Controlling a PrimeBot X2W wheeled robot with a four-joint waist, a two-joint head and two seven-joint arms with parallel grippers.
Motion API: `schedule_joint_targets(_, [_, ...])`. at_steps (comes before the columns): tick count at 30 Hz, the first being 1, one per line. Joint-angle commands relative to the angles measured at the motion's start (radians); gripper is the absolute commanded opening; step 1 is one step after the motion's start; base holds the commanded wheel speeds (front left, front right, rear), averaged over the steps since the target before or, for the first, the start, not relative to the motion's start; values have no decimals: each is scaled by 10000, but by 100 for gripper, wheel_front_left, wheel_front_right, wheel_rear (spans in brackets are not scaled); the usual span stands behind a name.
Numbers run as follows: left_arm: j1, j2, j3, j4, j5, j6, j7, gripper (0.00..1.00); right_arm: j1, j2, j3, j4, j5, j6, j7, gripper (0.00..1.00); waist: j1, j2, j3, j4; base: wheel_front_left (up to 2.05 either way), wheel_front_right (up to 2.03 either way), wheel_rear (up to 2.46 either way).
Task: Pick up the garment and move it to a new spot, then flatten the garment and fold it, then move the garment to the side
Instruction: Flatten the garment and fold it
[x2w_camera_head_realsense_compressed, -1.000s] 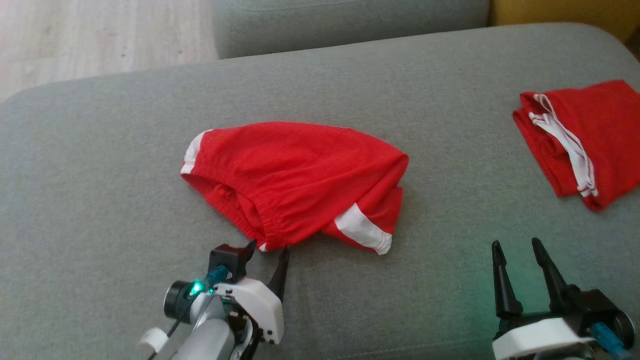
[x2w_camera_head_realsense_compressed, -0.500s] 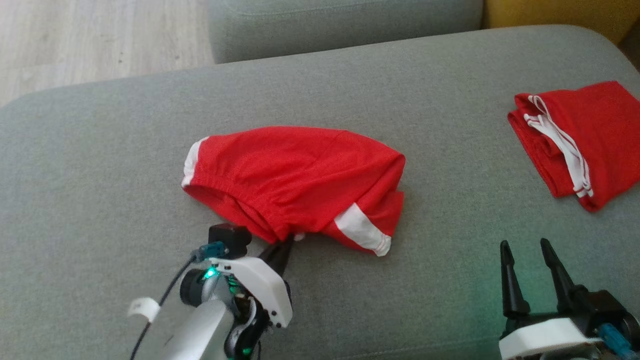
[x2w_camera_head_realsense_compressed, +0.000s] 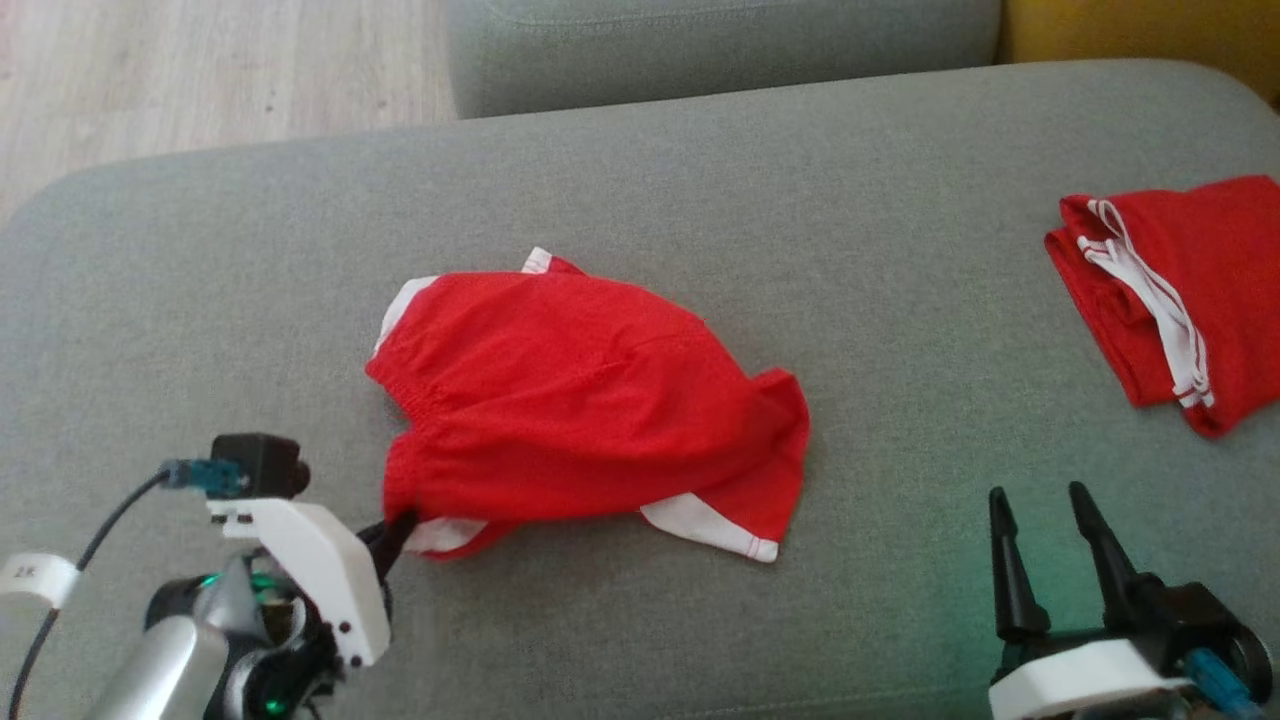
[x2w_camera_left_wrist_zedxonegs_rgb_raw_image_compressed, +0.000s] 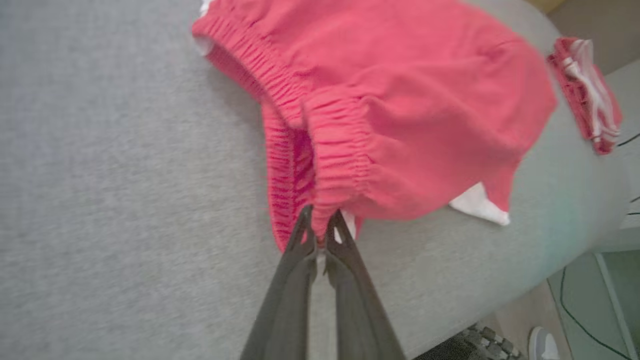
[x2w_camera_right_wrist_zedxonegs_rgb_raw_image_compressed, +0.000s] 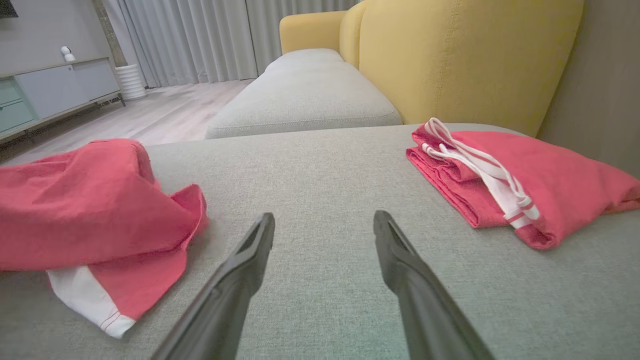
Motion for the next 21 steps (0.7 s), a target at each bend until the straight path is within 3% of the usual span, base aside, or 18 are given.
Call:
schedule_joint_targets(1, [-687, 465, 371, 22, 362, 289, 165, 0, -300, -85, 333, -212, 24, 67, -65, 100, 0, 0, 120, -38, 0, 0, 0])
schedule_joint_targets(3, [-1023, 629, 106, 460, 1074, 594, 173, 0, -375, -85, 372, -179, 17, 67, -65, 100, 0, 0, 207, -77, 0, 0, 0])
schedule_joint_targets(9, [-1954, 235, -414, 1783, 2183, 1256, -178, 0, -493, -85, 427, -98, 43, 67, -65, 100, 0, 0, 416, -208, 0, 0, 0])
schedule_joint_targets(12, [-2116, 179, -559, 2231, 2394, 1304, -315, 4, -537, -85, 416, -65, 88, 67, -65, 100, 0, 0, 493, -294, 0, 0, 0])
schedule_joint_targets(13, [-2124, 190, -556, 2319, 2418, 1296, -408, 37, -543, -85, 389, -55, 100, 67, -65, 100, 0, 0, 501, -314, 0, 0, 0])
schedule_joint_targets(14, [-2100, 203, -532, 2372, 2416, 1290, -510, 97, -544, -85, 368, -46, 113, 67, -65, 100, 0, 0, 505, -332, 0, 0, 0])
schedule_joint_targets(21, [-1228, 240, -3, 1790, 2040, 1530, -1361, 100, -400, -85, 226, 0, 176, 67, -65, 100, 0, 0, 320, -281, 0, 0, 0])
